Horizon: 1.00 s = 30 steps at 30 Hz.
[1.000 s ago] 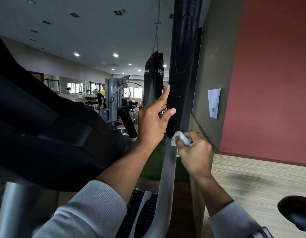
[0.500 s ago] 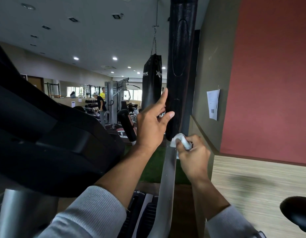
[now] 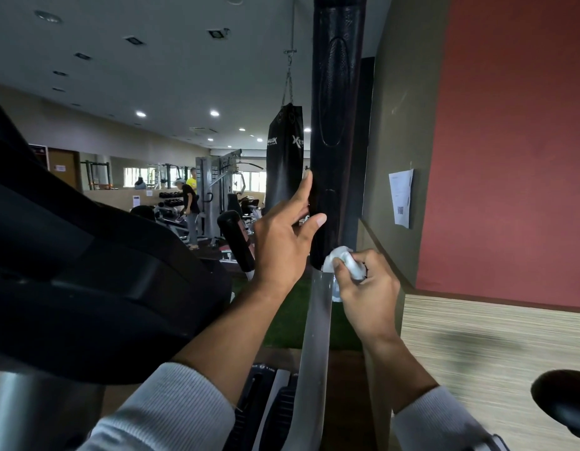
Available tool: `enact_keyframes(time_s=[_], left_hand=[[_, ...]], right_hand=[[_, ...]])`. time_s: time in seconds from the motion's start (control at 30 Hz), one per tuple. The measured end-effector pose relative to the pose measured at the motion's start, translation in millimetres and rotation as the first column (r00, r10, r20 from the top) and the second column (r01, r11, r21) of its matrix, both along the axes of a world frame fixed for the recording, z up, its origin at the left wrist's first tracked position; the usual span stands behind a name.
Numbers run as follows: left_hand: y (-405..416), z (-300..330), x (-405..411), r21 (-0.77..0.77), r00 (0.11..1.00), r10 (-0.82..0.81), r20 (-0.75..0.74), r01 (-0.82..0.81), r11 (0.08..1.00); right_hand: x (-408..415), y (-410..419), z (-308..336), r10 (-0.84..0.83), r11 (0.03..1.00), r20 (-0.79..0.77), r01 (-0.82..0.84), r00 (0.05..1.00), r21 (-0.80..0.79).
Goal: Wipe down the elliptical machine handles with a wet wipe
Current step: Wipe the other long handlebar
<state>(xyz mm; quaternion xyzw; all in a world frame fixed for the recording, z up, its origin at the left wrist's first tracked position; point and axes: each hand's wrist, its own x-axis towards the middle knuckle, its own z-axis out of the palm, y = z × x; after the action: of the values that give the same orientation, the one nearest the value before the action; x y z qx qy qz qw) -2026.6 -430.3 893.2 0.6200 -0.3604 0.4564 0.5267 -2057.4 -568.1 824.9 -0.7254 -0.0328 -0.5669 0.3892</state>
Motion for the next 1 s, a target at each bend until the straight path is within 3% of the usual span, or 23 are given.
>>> enact_keyframes(time_s=[0.17,0.27,0.6,0.73,0.9,1.0], left_hand=[[-1,0,0,-0.003,1.000,0.005,-0.004,-0.005,1.000],[-1,0,2,-0.005,1.000,0.013,0.016,-0.013,1.000],[0,-1,1,0.010,0.999,0.042,0.021,-0.043,0.999],[0,-1,2,0.013,0.999,0.032,0.010,-0.032,0.999],[0,0,1,0.011,1.000,0.016,0.001,-0.016,1.000],[0,1,0,0.012,1.000,0.006,-0.013,-0.006,1.000]], right_hand=[[-9,1,5,-0.041,0.998,0.052,0.038,0.998,0.053],[-9,5,4,-0.093,0.996,0.059,0.093,0.994,0.004],[-5,25,-3,0.007,1.000,0.052,-0.007,0.999,0.010],[0,21,1,-0.033,0.999,0.040,0.034,0.999,-0.016],[-3,12,-8,-0.017,0.992,-0.050,0.011,0.999,-0.122],[-6,7,-16,-0.102,0.957,-0.166,0.051,0.981,-0.286]])
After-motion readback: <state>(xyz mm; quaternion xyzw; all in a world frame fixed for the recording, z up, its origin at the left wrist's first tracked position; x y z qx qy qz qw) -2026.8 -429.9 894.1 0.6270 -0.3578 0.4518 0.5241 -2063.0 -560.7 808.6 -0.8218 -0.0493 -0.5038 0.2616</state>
